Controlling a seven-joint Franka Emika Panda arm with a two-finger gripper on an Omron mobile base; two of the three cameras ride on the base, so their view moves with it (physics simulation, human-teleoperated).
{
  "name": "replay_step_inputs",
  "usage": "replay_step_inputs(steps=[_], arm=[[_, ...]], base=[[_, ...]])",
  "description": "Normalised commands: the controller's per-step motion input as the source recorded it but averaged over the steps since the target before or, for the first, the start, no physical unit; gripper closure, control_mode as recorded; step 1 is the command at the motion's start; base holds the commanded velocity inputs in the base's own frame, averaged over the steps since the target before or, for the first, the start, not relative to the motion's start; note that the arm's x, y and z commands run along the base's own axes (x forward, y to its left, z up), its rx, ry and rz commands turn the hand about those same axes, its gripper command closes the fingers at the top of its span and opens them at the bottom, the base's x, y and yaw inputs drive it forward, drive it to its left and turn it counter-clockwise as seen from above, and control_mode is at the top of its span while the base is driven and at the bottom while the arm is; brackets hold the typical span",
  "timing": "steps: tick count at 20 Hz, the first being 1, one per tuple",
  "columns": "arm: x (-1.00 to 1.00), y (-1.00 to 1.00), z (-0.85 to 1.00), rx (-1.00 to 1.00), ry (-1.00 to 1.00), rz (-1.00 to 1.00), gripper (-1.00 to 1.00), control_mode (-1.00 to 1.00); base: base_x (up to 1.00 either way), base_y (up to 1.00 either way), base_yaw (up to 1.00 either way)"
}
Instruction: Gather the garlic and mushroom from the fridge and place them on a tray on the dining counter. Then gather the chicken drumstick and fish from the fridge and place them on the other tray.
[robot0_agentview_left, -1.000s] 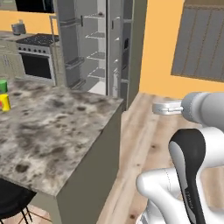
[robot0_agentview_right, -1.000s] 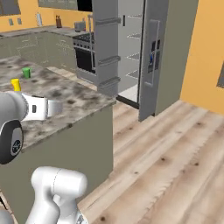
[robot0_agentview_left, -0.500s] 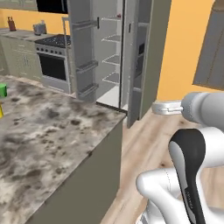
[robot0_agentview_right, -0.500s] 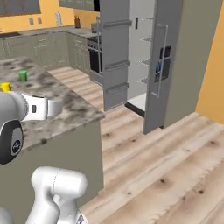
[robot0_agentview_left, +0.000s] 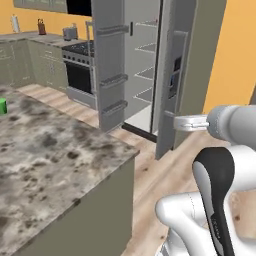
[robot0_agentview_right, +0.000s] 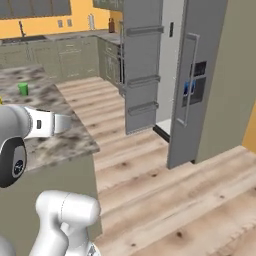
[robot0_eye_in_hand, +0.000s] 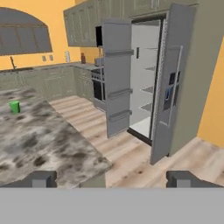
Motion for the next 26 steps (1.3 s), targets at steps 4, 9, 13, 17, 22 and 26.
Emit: replay_step_inputs(steps=[4, 9, 13, 17, 22, 26], arm=[[0.0, 0.0, 0.0, 0.0, 0.0, 0.0, -1.0, 1.0], [0.0, 0.0, 0.0, 0.0, 0.0, 0.0, -1.0, 1.0], [0.0, 0.0, 0.0, 0.0, 0.0, 0.0, -1.0, 1.0], [0.0, 0.0, 0.0, 0.0, 0.0, 0.0, -1.0, 1.0], [0.0, 0.0, 0.0, 0.0, 0.0, 0.0, -1.0, 1.0], [0.0, 0.0, 0.0, 0.0, 0.0, 0.0, -1.0, 1.0]], base=[[0.43, -0.7, 0.33], [0.43, -0.7, 0.33], [0.42, -0.68, 0.34], [0.43, -0.65, 0.35], [0.46, -0.63, 0.35], [0.58, -0.59, 0.35]])
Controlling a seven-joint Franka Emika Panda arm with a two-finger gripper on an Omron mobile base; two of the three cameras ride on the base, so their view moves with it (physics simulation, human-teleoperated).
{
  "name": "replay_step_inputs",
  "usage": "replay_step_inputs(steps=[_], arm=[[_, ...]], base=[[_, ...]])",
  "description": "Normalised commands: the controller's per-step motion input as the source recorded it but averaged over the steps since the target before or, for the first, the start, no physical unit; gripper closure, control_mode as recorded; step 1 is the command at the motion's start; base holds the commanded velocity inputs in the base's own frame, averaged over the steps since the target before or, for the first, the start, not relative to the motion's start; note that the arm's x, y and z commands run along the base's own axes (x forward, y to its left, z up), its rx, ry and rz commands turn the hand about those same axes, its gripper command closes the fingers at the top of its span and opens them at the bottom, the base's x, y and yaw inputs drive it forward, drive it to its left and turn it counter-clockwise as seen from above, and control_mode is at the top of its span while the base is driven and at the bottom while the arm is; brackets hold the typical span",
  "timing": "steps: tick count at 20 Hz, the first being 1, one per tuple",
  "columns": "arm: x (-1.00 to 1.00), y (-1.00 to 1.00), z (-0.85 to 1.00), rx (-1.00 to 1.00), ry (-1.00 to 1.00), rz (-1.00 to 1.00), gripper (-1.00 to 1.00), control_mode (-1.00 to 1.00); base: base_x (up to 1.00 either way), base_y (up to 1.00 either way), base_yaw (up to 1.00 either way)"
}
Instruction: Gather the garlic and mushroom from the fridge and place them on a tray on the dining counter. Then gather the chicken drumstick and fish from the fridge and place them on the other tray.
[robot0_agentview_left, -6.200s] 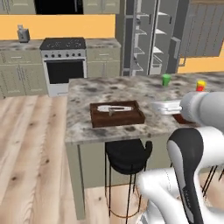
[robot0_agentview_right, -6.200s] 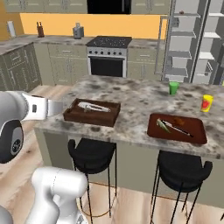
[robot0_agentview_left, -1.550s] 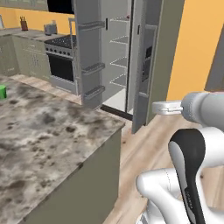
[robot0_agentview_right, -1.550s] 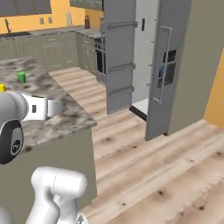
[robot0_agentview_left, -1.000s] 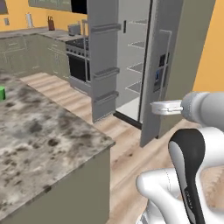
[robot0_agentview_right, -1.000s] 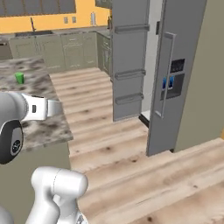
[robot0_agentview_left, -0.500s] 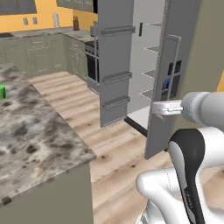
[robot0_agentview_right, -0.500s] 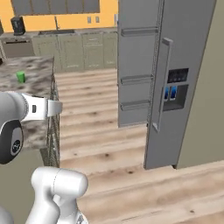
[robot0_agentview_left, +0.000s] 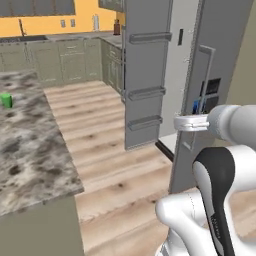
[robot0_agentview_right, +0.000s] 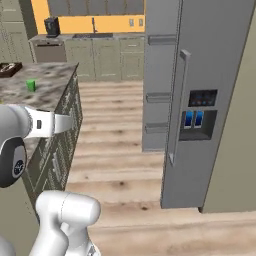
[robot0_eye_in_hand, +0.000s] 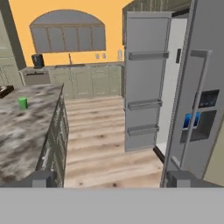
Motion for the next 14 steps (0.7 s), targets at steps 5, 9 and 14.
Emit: replay_step_inputs(steps=[5, 9, 14], arm=[[0.0, 0.0, 0.0, 0.0, 0.0, 0.0, -1.0, 1.0], [0.0, 0.0, 0.0, 0.0, 0.0, 0.0, -1.0, 1.0], [0.0, 0.0, 0.0, 0.0, 0.0, 0.0, -1.0, 1.0]], base=[[0.79, -0.55, 0.31], [0.95, -0.32, 0.23], [0.97, -0.04, 0.11]])
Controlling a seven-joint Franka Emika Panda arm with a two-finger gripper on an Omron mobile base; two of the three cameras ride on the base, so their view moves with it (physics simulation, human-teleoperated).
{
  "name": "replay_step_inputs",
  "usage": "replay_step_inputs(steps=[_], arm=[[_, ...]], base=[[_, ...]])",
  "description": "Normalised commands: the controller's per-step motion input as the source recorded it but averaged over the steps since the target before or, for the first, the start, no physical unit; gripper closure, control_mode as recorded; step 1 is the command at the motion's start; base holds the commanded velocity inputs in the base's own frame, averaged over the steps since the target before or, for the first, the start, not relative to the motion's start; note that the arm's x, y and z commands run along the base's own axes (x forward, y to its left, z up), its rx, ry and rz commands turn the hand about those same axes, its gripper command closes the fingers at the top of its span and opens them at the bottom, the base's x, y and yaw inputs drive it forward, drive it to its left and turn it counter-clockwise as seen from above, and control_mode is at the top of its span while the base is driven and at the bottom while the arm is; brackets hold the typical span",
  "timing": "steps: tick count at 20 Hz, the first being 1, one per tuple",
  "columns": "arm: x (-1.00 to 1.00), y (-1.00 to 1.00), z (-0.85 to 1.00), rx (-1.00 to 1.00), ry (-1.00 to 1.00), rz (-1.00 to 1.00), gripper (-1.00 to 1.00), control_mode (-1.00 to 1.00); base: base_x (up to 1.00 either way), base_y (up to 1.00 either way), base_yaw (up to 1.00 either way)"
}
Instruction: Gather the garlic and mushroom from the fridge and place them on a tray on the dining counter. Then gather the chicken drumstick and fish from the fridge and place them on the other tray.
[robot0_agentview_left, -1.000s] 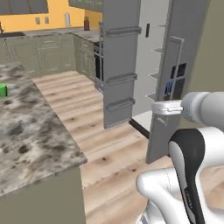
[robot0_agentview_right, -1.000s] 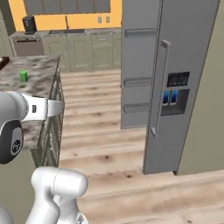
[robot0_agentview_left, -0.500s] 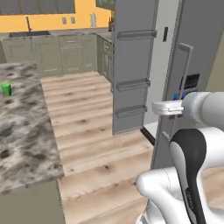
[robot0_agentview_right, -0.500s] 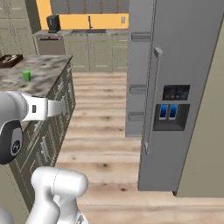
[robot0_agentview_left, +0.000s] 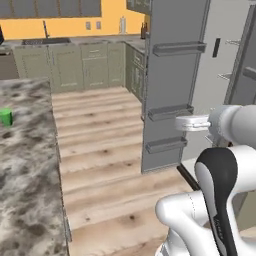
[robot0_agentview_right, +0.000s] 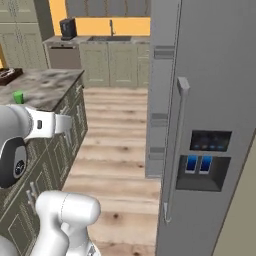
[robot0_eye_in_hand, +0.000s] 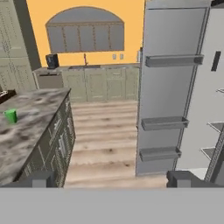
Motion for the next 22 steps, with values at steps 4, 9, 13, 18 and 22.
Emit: replay_step_inputs(steps=[4, 9, 13, 18, 22], arm=[[0.0, 0.0, 0.0, 0.0, 0.0, 0.0, -1.0, 1.0], [0.0, 0.0, 0.0, 0.0, 0.0, 0.0, -1.0, 1.0], [0.0, 0.0, 0.0, 0.0, 0.0, 0.0, -1.0, 1.0], [0.0, 0.0, 0.0, 0.0, 0.0, 0.0, -1.0, 1.0], [0.0, 0.0, 0.0, 0.0, 0.0, 0.0, -1.0, 1.0]], base=[[0.82, 0.0, -0.01], [0.73, 0.0, -0.11], [0.71, 0.0, -0.19], [0.36, -0.03, -0.23], [0.16, -0.05, -0.23]])
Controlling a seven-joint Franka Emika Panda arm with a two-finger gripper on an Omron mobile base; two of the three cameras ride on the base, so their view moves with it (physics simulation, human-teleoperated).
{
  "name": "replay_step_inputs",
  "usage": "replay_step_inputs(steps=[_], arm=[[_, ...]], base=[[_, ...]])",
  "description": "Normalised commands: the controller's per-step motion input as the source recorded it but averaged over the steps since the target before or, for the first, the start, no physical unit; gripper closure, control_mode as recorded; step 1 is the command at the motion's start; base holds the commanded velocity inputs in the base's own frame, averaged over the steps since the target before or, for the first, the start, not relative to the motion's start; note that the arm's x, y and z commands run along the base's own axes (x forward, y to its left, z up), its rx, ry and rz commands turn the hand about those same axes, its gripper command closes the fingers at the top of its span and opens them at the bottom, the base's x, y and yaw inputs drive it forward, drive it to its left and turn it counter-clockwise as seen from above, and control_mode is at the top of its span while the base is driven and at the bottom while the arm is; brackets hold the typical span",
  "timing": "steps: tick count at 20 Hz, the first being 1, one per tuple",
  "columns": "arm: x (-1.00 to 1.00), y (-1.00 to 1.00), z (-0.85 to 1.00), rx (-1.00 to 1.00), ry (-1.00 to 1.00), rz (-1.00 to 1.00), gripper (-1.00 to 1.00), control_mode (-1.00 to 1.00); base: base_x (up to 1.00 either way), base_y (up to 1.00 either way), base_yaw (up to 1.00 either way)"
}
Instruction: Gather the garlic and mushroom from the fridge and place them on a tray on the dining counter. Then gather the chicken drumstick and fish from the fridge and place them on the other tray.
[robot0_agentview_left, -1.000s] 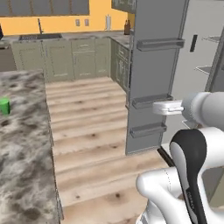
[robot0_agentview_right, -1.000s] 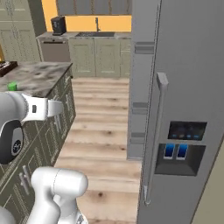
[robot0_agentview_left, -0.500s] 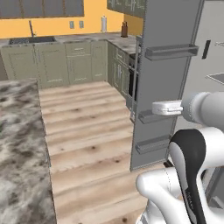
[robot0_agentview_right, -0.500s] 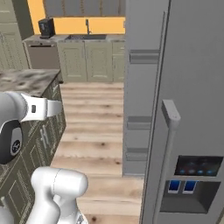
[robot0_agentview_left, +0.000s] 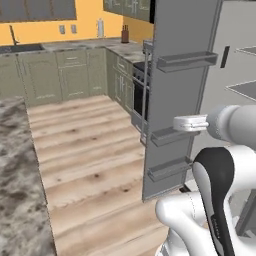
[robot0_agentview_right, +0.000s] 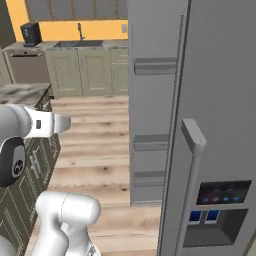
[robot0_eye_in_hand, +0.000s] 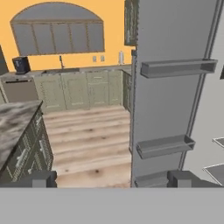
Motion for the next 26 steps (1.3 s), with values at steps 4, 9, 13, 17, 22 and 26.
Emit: replay_step_inputs(steps=[4, 9, 13, 17, 22, 26], arm=[[0.0, 0.0, 0.0, 0.0, 0.0, 0.0, -1.0, 1.0], [0.0, 0.0, 0.0, 0.0, 0.0, 0.0, -1.0, 1.0], [0.0, 0.0, 0.0, 0.0, 0.0, 0.0, -1.0, 1.0], [0.0, 0.0, 0.0, 0.0, 0.0, 0.0, -1.0, 1.0], [0.0, 0.0, 0.0, 0.0, 0.0, 0.0, -1.0, 1.0], [0.0, 0.0, 0.0, 0.0, 0.0, 0.0, -1.0, 1.0]], base=[[0.23, 0.0, -0.31], [0.36, -0.05, -0.35], [0.46, -0.03, -0.38], [0.57, -0.04, -0.37], [0.67, -0.02, -0.37], [0.74, 0.0, -0.38]])
